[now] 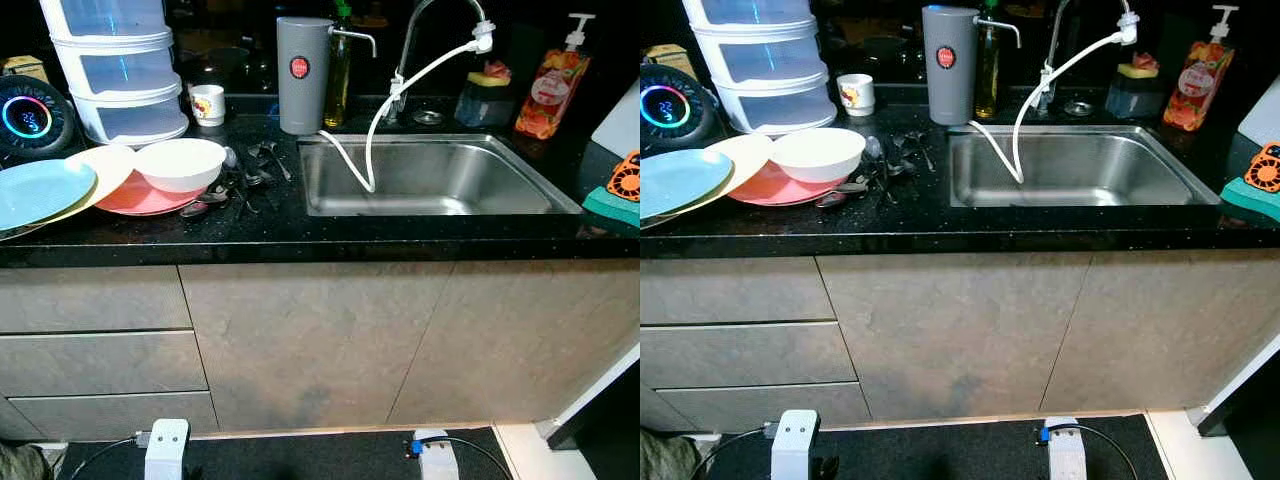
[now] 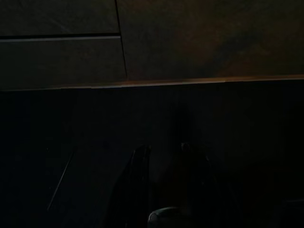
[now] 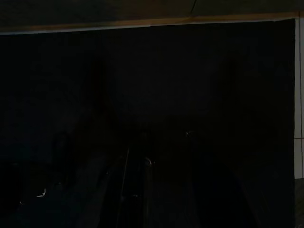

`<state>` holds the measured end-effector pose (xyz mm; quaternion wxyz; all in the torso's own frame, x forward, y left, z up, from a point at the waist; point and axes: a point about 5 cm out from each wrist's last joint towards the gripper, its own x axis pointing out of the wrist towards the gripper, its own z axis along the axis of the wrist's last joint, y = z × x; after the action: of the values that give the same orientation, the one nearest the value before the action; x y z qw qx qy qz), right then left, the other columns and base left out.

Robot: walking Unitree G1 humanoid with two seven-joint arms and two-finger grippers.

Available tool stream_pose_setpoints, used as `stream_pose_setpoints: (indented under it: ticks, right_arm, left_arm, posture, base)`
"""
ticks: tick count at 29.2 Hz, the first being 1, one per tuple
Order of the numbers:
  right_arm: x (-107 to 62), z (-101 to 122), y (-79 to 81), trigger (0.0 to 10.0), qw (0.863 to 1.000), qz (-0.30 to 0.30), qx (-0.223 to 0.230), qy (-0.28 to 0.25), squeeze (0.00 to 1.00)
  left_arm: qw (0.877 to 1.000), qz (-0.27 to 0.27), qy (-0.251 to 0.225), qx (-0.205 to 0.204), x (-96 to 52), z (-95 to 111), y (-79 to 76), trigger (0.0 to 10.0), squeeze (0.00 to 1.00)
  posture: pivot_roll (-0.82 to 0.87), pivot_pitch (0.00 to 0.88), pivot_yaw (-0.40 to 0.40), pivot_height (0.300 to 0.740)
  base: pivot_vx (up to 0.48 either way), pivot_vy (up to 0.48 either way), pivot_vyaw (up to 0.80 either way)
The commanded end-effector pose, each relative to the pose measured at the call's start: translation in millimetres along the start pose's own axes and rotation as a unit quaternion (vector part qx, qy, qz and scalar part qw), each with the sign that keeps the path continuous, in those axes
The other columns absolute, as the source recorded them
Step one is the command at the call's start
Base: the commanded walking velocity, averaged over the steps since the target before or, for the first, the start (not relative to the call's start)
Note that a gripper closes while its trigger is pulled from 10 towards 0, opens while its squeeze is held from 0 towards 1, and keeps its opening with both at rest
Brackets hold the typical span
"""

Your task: Kitchen organization

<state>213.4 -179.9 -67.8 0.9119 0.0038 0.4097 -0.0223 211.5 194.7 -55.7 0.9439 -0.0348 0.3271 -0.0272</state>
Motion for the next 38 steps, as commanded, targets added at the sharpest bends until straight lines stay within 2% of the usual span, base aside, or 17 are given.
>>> stream_pose_setpoints:
  ticks: [1, 11, 38]
  right_arm:
    - [-0.8, -7.2, 1.4, 10.0, 1.0, 0.002, -0.002, 0.017, 0.0]
    - [-0.9, -8.4, 2.3, 10.0, 1.0, 0.006, -0.007, 0.021, 0.0]
    - [-1.3, -11.5, 6.3, 10.0, 1.0, 0.01, 0.007, 0.026, 0.0]
  left_arm:
    - [1.0, 0.003, 0.012, 0.001, -2.1, -6.3, 2.1, 10.0, 0.0]
    - [1.0, 0.012, 0.016, -0.002, -1.1, -7.3, -0.2, 10.0, 0.0]
    - [1.0, 0.013, 0.011, 0.009, -0.4, -1.1, 7.0, 10.0, 0.0]
  posture:
    - [0.05, 0.044, -0.008, 0.74]
    - [0.06, 0.046, -0.012, 0.74]
    - [0.08, 0.017, 0.017, 0.74]
  base:
    - [0.0, 0.0, 0.0]
    - [0.0, 0.0, 0.0]
    - [0.0, 0.0, 0.0]
